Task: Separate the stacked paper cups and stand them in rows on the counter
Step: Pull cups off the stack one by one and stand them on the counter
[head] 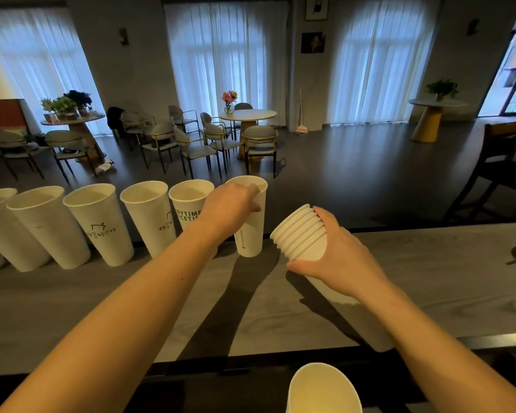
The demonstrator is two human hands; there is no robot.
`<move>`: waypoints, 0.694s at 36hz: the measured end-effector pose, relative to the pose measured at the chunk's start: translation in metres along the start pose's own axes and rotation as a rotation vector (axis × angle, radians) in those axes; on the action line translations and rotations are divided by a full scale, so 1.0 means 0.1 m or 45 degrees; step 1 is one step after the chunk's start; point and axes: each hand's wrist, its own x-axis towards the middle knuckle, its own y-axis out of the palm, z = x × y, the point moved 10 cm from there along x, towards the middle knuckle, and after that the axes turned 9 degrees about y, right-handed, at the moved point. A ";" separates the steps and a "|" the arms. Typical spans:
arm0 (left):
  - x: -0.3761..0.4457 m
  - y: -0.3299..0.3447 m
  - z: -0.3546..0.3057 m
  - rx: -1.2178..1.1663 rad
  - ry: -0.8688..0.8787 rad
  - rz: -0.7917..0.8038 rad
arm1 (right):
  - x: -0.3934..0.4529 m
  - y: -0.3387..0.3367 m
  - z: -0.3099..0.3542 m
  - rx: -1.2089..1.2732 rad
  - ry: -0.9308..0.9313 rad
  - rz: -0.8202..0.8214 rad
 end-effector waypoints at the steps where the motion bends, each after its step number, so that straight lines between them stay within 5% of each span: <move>1: 0.01 0.02 0.00 0.004 0.006 0.008 | 0.00 0.00 0.00 0.004 -0.004 0.001; 5: 0.00 -0.05 -0.01 -0.079 0.013 -0.002 | 0.00 0.00 0.00 0.009 -0.017 0.004; 8: -0.09 -0.42 -0.08 -0.108 0.039 -0.315 | -0.02 -0.01 0.02 0.042 -0.044 0.005; 10: -0.18 -0.56 -0.16 -0.421 0.013 -0.415 | -0.03 -0.02 0.04 0.072 -0.057 0.011; 13: -0.25 -0.36 -0.47 -1.023 -0.027 0.025 | -0.06 -0.03 0.07 0.089 -0.069 0.010; 16: -0.43 -0.20 -0.74 -1.157 -0.009 0.448 | -0.07 -0.04 0.08 0.079 -0.057 0.004; 25: -0.38 -0.15 -0.74 -1.290 -0.036 0.354 | -0.13 -0.12 0.04 0.038 -0.066 0.005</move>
